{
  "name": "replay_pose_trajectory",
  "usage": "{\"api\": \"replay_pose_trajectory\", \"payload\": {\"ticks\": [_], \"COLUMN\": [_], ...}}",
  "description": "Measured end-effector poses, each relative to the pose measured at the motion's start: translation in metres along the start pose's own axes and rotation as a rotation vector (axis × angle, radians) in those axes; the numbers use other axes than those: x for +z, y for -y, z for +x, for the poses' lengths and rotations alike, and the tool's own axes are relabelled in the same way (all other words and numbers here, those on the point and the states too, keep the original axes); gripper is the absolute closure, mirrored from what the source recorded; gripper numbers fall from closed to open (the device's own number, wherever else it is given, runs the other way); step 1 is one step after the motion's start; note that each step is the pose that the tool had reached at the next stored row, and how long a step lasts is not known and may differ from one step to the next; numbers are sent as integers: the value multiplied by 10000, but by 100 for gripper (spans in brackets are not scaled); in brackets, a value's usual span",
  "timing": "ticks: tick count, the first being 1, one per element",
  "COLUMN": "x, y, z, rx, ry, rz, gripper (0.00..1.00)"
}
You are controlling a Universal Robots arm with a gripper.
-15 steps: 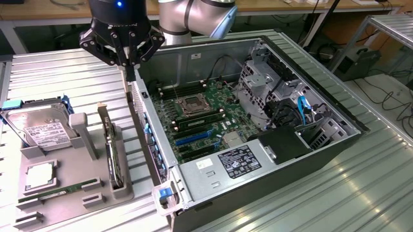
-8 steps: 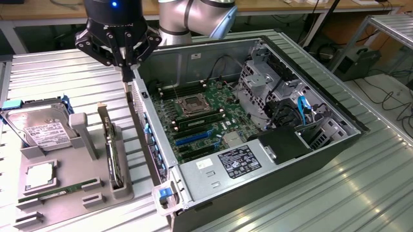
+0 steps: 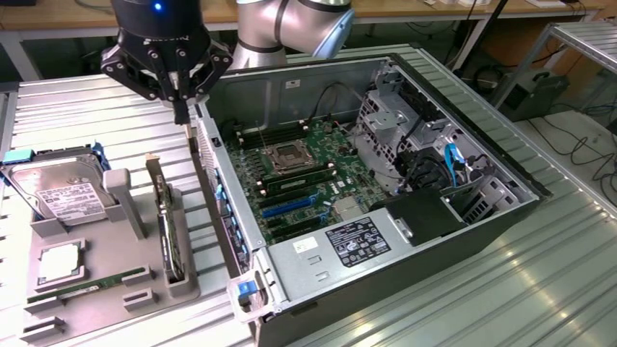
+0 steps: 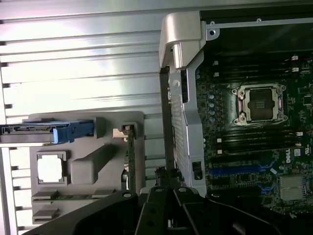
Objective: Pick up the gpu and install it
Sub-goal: 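Reach for the gpu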
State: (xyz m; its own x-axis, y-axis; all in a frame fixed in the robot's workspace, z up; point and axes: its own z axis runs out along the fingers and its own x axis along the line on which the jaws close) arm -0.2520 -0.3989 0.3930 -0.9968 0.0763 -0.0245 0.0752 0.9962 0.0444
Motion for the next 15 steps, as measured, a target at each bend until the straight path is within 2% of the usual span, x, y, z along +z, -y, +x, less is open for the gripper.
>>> {"api": "replay_pose_trajectory", "payload": {"ticks": [15], "x": [-2], "y": [8], "z": [97], "rx": [-1], "ry": [-1], "rz": [0], "gripper": [89]}}
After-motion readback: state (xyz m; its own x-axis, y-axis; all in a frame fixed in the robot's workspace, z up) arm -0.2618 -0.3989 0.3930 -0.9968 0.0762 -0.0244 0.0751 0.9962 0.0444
